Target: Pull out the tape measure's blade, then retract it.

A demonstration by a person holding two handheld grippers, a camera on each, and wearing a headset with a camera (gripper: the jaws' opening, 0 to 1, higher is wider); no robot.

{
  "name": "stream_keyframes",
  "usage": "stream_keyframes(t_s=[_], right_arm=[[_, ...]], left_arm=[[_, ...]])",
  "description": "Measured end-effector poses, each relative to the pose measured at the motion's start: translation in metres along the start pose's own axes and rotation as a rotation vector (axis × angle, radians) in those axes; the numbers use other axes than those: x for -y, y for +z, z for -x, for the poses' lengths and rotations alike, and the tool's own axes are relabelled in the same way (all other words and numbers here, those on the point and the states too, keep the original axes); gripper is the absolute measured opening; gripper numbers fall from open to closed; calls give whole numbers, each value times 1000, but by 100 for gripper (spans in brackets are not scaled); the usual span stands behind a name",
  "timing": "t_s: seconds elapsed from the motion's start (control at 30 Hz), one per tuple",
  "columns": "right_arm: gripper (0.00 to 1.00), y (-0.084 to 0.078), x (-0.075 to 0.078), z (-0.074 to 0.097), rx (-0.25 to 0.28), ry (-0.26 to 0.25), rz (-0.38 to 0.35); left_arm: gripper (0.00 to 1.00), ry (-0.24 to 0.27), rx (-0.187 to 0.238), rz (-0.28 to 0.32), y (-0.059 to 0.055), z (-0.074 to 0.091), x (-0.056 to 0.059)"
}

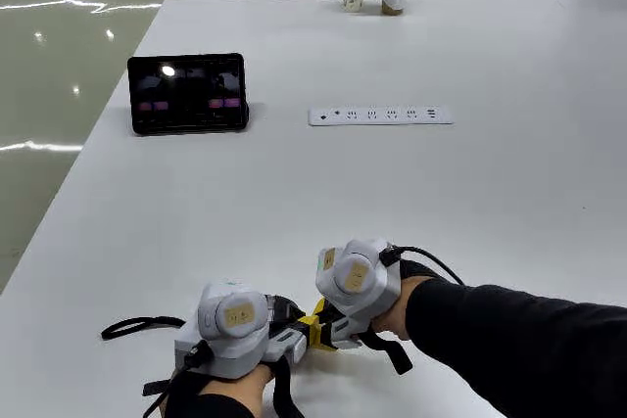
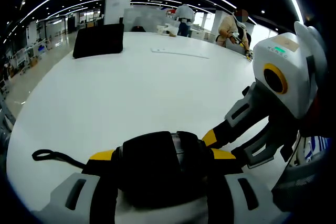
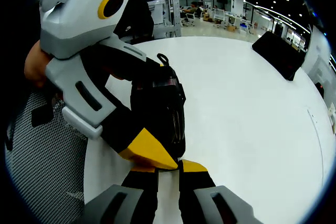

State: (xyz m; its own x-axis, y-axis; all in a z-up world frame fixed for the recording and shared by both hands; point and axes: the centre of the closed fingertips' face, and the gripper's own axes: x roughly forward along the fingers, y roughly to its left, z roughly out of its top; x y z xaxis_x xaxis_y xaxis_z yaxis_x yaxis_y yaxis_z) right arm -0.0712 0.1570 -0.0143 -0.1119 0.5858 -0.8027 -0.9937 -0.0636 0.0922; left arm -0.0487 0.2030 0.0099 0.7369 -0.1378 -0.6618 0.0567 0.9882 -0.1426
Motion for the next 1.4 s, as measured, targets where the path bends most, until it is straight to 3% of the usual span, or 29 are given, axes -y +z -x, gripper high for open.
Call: stream_keyframes(t_s=[0.4,0.77,0.9,1.1,1.33,1.4], right_arm=[[13,0,-1,0,8,-4,2],[14,-1,0,0,6,-47,-8],[13,-1,-1,4,11,-53,-15],[12,-3,-2,16,28,-77,-28],[13,-12,1,30,40,-121,-109],[14,-12,1,34,47,-129,-121]], left_arm=[[65,-4,5,-8,1,0,1],[66,-11,-23,-41,1,-1,1],[66,-35,-34,-38,0,0,1],[71,-93,3,4,11,6,-2],[78,-120,-19,16,4,8,-11],[83,-139,-7,7,5,12,-9]])
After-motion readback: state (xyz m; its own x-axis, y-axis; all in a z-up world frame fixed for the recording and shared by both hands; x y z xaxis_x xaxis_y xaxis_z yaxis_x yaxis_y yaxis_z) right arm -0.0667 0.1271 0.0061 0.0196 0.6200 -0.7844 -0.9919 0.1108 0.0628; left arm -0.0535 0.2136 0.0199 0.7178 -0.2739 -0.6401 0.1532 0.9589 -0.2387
